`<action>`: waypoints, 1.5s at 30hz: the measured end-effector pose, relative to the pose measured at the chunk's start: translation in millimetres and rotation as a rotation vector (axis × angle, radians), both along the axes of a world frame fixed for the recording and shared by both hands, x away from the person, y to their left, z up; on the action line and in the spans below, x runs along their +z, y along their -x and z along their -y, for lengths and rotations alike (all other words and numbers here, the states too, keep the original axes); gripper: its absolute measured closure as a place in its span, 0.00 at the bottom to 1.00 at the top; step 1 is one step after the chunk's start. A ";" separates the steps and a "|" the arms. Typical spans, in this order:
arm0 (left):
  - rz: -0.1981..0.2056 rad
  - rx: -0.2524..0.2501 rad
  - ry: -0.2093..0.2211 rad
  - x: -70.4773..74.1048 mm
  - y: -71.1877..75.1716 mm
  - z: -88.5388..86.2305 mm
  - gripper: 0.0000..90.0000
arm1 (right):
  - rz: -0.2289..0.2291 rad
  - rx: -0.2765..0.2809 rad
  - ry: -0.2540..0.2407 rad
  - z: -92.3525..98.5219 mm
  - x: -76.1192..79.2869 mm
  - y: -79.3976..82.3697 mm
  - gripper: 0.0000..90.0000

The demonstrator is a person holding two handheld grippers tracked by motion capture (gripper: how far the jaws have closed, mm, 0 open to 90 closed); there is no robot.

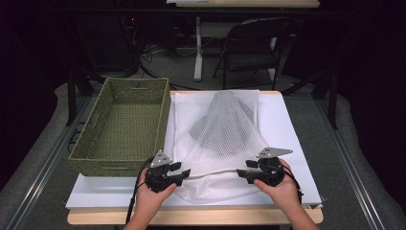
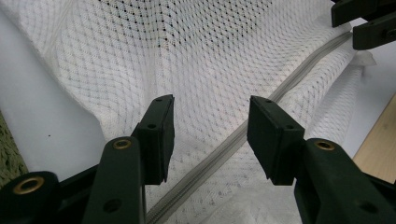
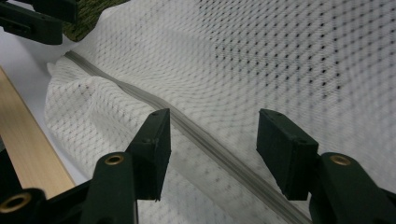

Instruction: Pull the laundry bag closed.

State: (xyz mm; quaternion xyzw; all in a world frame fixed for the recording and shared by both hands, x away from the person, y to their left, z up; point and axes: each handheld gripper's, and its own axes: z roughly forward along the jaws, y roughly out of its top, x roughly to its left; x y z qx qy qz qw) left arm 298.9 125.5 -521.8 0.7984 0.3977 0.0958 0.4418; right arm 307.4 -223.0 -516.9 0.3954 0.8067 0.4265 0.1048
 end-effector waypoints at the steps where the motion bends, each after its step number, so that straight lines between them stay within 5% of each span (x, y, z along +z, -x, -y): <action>1: 0.002 -0.003 -0.004 0.0 -0.2 -0.1 0.57 | -0.002 0.008 -0.001 -2.2 -1.1 0.0 0.50; 45: -0.022 -0.005 -0.021 -6.6 0.9 1.1 0.56 | 0.034 0.030 -0.028 -2.1 -21.9 14.3 0.50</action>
